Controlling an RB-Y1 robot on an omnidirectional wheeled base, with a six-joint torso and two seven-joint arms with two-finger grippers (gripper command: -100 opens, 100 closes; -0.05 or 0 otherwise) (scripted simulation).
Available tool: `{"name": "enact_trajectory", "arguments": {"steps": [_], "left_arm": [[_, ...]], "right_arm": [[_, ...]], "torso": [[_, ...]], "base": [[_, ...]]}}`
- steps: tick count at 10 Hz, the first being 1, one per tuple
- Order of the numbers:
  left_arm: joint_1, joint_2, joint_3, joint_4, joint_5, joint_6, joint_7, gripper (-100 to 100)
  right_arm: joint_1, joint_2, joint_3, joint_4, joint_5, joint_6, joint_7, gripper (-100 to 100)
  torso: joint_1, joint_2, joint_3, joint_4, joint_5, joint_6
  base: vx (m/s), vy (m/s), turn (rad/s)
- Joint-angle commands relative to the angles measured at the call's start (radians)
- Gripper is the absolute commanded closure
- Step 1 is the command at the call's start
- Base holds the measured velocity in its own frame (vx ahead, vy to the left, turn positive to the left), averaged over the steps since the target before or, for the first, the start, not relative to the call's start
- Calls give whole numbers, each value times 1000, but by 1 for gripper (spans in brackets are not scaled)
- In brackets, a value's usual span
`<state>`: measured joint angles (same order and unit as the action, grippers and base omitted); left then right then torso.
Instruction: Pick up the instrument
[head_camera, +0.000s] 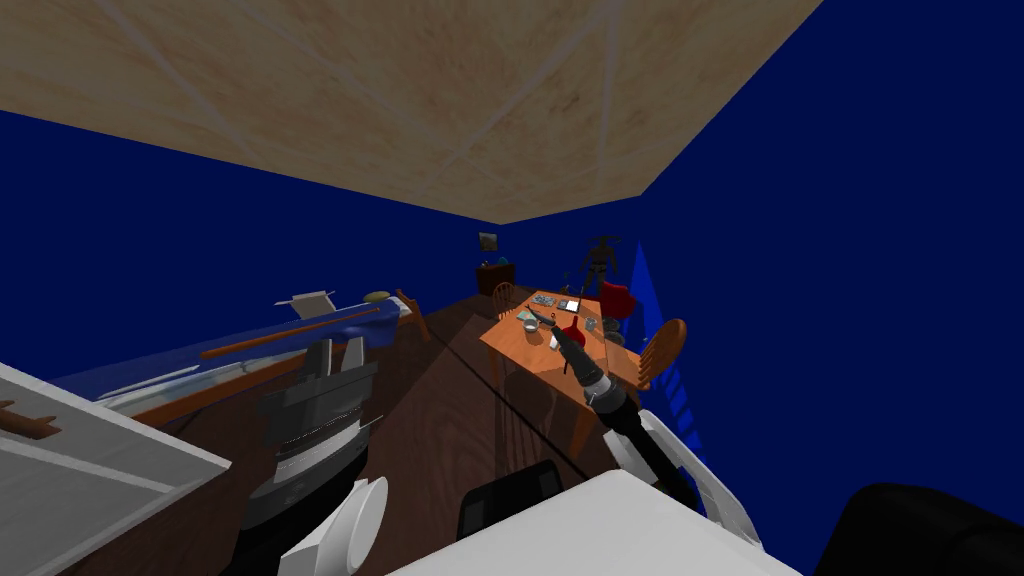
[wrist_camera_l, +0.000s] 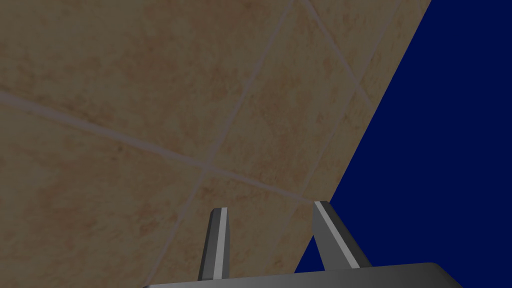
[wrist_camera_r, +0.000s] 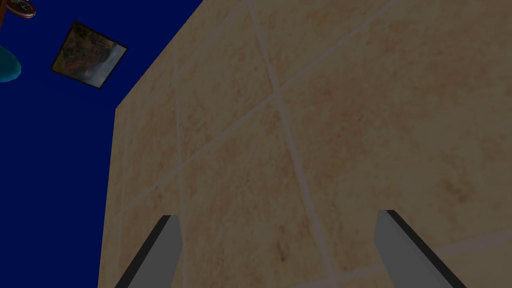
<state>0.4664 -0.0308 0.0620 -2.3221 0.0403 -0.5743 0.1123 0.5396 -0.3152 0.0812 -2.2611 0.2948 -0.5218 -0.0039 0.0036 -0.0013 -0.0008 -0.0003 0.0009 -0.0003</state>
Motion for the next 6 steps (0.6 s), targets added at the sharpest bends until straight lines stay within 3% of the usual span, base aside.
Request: {"name": "enact_trajectory", "arguments": {"steps": [1,2,3,4,5,6], "left_arm": [[0,0,0,0,0,0,0,0],[0,0,0,0,0,0,0,0],[0,0,0,0,0,0,0,0],[0,0,0,0,0,0,0,0],[0,0,0,0,0,0,0,0],[0,0,0,0,0,0,0,0]], "right_arm": [[16,-16,18,9,47,-5,4,-100],[24,-61,43,30,80,4,2,-100],[24,-61,43,30,107,4,2,-100],[32,-107,68,52,136,13,-1,-100],[32,-108,68,52,167,13,-1,-100],[40,-152,93,76,195,22,-3,-100]], "torso": [[0,0,0,0,0,0],[0,0,0,0,0,1],[0,0,0,0,0,0],[0,0,0,0,0,1],[0,0,0,0,0,0],[-1,0,0,0,0,1]], "base": [[25,46,85],[29,58,174],[26,48,92],[32,56,210],[28,38,79],[36,43,170]]}}
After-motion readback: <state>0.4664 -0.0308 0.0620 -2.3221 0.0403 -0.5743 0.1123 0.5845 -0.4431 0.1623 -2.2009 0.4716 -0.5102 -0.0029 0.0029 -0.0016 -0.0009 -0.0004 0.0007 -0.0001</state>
